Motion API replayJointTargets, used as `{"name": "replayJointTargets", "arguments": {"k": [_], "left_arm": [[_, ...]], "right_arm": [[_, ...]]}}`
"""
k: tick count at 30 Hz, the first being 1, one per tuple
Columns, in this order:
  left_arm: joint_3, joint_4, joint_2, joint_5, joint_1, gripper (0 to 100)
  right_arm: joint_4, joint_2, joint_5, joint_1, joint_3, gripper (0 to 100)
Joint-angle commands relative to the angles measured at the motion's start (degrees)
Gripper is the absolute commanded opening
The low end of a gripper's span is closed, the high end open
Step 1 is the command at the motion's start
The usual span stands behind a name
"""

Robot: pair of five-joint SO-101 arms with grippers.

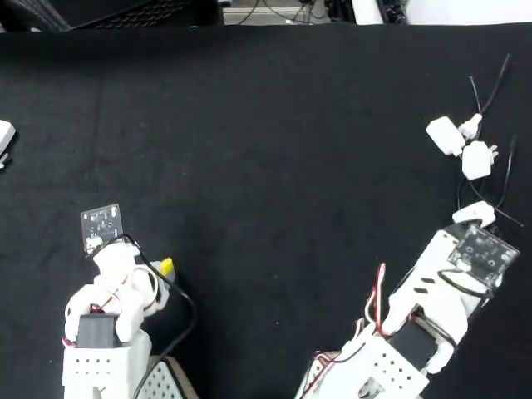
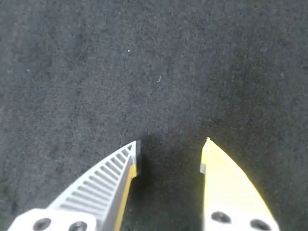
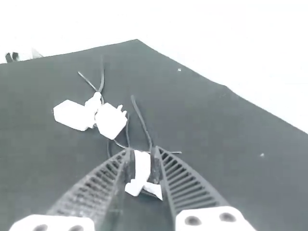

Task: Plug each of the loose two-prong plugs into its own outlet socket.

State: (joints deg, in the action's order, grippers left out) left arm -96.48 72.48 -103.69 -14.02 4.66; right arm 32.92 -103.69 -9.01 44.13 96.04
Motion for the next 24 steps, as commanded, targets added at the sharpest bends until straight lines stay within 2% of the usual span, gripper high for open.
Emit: {"name": "replayJointTargets", "arguments": {"k": [1, 8, 14, 18, 24], "left_arm": [[-0.92, -0.09, -0.26, -0.18, -0.13, 22], [-0.92, 0.09, -0.26, -0.18, -0.13, 22], [-0.92, 0.18, -0.26, -0.18, -0.13, 22], [-0.92, 0.18, -0.26, -0.18, -0.13, 22], [-0.92, 0.18, -0.26, -0.18, -0.13, 22]], "right_arm": [[5.01, -1.71, -5.36, -0.53, 0.13, 9.2], [17.14, -1.63, -8.79, -3.34, -5.58, 17.3], [28.92, -0.75, -7.82, -3.16, -16.84, 17.6], [27.34, 5.67, -7.82, -3.16, -19.47, 17.6], [25.49, 25.01, -7.82, -3.25, -27.03, 17.8]]}}
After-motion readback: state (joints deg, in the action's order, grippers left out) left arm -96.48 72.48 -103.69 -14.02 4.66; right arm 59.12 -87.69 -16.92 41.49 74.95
